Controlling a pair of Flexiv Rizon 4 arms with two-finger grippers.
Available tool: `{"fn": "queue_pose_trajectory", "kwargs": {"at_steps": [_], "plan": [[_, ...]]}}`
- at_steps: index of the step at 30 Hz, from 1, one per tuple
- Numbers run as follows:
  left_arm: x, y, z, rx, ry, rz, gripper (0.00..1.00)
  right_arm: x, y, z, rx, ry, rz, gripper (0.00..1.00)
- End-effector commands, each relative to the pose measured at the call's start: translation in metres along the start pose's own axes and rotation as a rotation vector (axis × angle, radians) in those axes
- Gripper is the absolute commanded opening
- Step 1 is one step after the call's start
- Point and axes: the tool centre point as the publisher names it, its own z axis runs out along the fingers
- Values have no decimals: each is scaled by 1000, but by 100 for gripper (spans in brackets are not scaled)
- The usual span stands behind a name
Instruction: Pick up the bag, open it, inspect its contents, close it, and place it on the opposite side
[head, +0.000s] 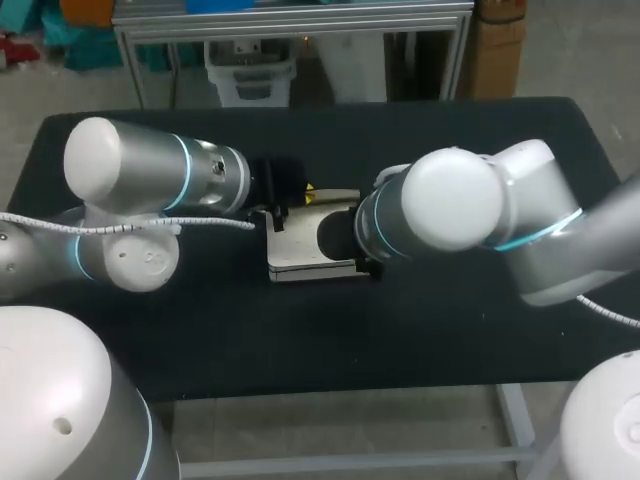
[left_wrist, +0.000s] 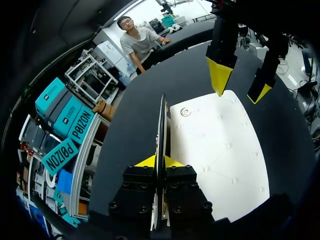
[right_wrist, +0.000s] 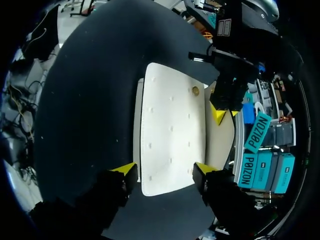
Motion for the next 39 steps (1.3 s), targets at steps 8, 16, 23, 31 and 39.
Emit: {"fn": "queue_pose_trajectory", "kwargs": {"at_steps": [8,16,23,31,39], "plan": [[7,2,6,-2,5,21,0,1,1,20,18,39,4,58],[6,4,12,-23,23,23,0,7,1,20,13,29,-17,72],[4,8,15,-32,27,13,0,10,-1,13,31,17,-20,74],[6,8,16,-24,50,33,0,10,-8,27,31,23,-23,67],[7,11,17,-22,71,41,0,10,-16,41,21,29,-33,51]]}}
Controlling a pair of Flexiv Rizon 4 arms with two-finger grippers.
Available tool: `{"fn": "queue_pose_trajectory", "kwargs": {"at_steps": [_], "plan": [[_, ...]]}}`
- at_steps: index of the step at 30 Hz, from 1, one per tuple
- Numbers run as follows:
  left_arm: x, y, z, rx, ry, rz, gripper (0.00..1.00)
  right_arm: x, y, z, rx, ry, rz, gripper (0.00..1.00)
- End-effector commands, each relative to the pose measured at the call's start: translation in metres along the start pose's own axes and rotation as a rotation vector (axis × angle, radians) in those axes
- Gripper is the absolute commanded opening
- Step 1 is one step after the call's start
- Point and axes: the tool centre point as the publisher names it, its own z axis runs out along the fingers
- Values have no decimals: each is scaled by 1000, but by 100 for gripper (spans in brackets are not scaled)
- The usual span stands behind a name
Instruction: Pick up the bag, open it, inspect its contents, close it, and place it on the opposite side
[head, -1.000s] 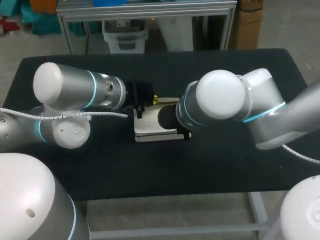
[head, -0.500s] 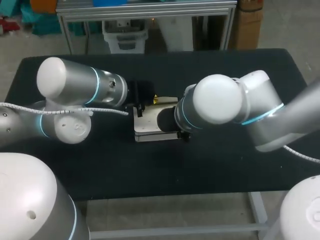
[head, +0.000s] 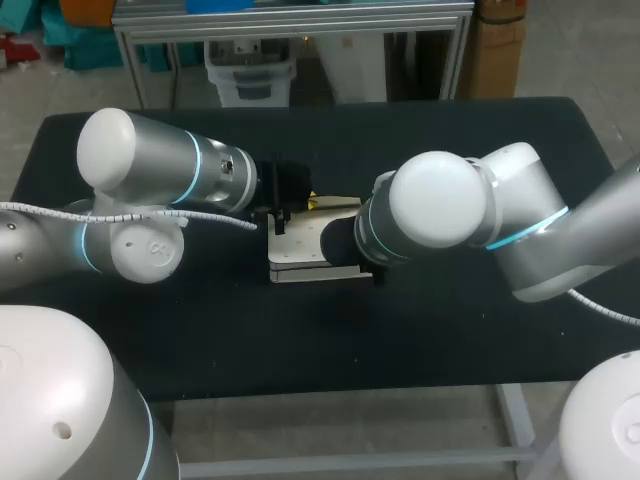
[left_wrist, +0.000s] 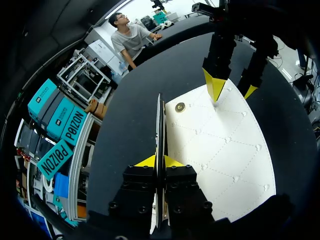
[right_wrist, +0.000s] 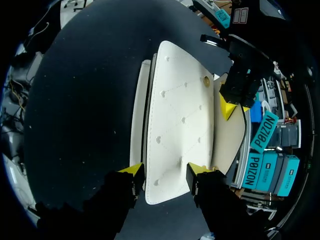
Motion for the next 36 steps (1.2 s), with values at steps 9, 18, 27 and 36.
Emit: {"fn": "queue_pose_trajectory", "kwargs": {"at_steps": [9,18,27,36], "plan": [[0,5,7,-1,37,27,0,-2,-1,14,-14,-44,-18,42],[0,6,10,-1,49,40,0,-2,1,17,-8,-61,-18,4],[14,4,7,36,-26,110,0,-2,1,20,0,-62,1,0],[30,-10,15,50,-154,222,0,-2,1,20,1,-62,9,0]]}}
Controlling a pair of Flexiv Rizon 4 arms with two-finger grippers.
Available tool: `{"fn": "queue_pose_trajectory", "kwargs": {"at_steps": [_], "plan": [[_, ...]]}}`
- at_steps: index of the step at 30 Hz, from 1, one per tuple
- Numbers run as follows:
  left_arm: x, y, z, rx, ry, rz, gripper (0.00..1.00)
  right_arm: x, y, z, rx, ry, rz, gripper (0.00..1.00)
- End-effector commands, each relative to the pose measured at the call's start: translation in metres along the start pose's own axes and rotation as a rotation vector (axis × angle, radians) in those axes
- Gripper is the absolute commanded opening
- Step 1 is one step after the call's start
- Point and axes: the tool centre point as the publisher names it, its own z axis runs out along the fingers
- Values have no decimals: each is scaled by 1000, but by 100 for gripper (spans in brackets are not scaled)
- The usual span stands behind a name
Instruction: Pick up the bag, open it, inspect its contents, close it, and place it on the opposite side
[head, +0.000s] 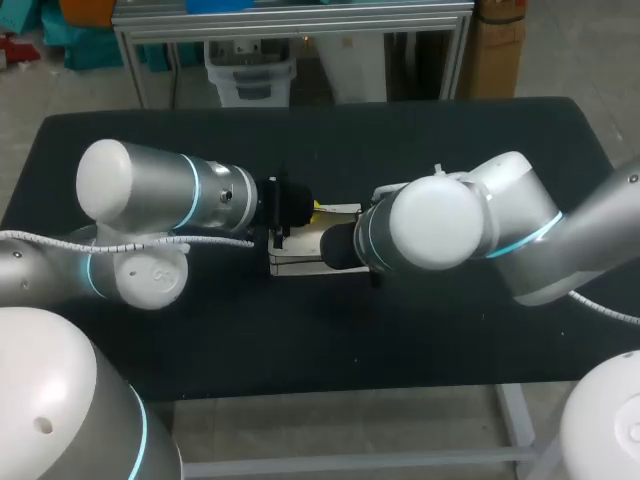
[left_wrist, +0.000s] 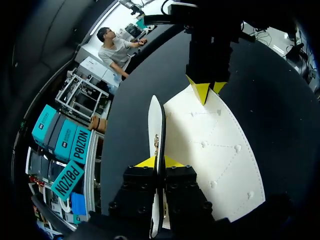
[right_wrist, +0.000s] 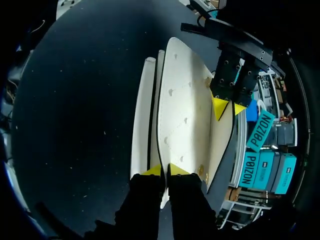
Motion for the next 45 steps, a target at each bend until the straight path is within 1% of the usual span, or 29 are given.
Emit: {"fn": "queue_pose_trajectory", "kwargs": {"at_steps": [1,3,7,12,14,17,22,26,27,28,29,30,31,32,33,34,38,40,42,44,45], "plan": [[13,-6,9,-7,-112,24,0,0,2,4,1,-5,0,0],[15,-7,8,2,-110,48,0,0,2,4,1,-5,0,0],[19,-3,5,-19,-96,82,0,0,2,4,1,-5,0,0],[25,7,3,-38,-26,125,0,0,2,4,1,-5,0,0],[26,8,2,-28,4,131,0,0,2,4,1,-5,0,0],[28,11,-1,-45,18,151,0,0,2,4,1,-5,0,0],[34,15,-4,-46,41,166,0,0,2,4,1,-5,0,0],[38,20,-9,-17,60,158,0,0,2,4,1,-5,0,0],[40,21,-11,-8,54,152,5,0,2,4,1,-5,0,0],[40,21,-13,3,50,145,44,0,2,4,1,-5,0,0],[41,22,-15,15,45,139,47,0,2,4,1,-5,0,0],[41,22,-16,23,40,134,48,0,2,4,1,-5,0,0],[41,22,-18,25,27,130,51,0,2,4,1,-5,0,0],[40,21,-19,29,17,127,69,0,2,4,1,-5,0,0],[40,20,-21,37,8,125,76,0,2,4,1,-5,0,0],[38,19,-23,45,-3,119,77,0,2,4,1,-5,0,0],[29,8,-23,79,-37,103,74,0,2,4,1,-5,0,0],[25,5,-26,85,-56,96,57,0,2,4,1,-5,0,0],[22,4,-28,83,-64,98,54,0,2,4,1,-5,0,0],[18,3,-28,88,-69,93,47,0,2,4,1,-5,0,0],[16,3,-29,82,-83,89,42,0,2,4,1,-5,0,0]]}}
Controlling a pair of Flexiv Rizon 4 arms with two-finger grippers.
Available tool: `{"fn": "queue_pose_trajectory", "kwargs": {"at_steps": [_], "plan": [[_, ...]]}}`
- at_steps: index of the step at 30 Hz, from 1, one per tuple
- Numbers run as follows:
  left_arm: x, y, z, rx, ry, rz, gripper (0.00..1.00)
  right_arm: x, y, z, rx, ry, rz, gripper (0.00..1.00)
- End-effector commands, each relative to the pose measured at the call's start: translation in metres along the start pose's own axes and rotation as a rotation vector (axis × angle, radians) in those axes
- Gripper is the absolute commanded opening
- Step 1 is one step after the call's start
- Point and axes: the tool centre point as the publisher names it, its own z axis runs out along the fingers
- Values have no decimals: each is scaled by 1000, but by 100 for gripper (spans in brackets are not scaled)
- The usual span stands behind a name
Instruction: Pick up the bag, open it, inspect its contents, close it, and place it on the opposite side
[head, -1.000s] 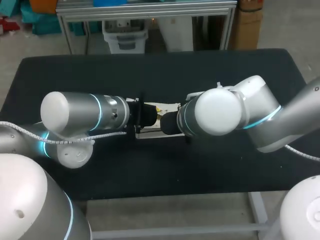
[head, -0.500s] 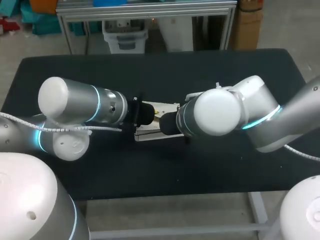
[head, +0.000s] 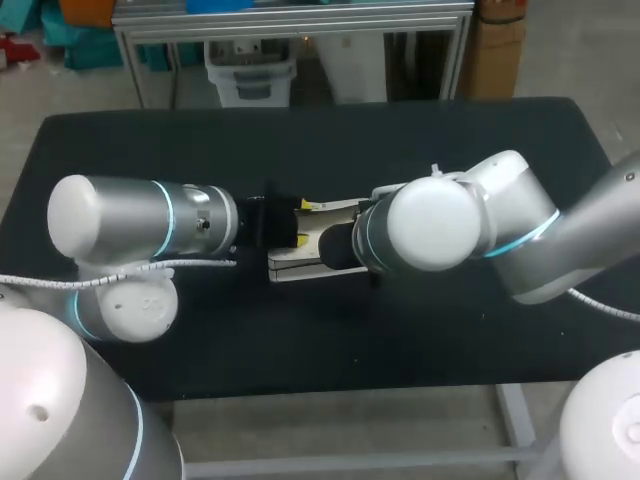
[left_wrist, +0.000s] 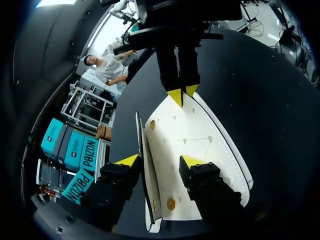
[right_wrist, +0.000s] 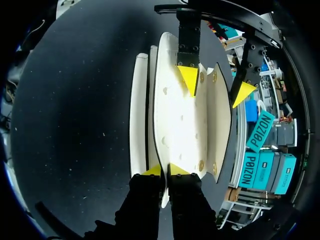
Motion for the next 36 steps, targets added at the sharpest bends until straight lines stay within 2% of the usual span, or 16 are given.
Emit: {"fn": "queue_pose_trajectory", "kwargs": {"at_steps": [1,4,12,17,23,26,30,31,32,34,36], "plan": [[-3,3,0,50,-28,-9,36,1,0,2,0,-3,1,0],[-8,5,0,37,-34,-14,1,1,0,2,0,-3,1,0],[-10,14,2,33,-9,-21,0,1,0,2,0,-3,1,0],[2,18,-1,46,57,10,0,1,0,2,0,-3,1,0],[26,12,-7,83,188,71,0,1,0,2,0,-3,1,0],[35,8,-3,61,204,82,0,1,0,2,0,-3,1,0],[36,7,2,59,199,65,0,1,0,2,0,-3,1,0],[35,7,3,68,194,55,5,1,0,2,0,-3,1,0],[32,7,2,71,185,50,27,1,0,2,0,-3,1,0],[26,8,-2,87,168,40,31,1,0,2,0,-3,1,0],[19,7,-6,99,147,27,44,1,0,2,0,-3,1,0]]}}
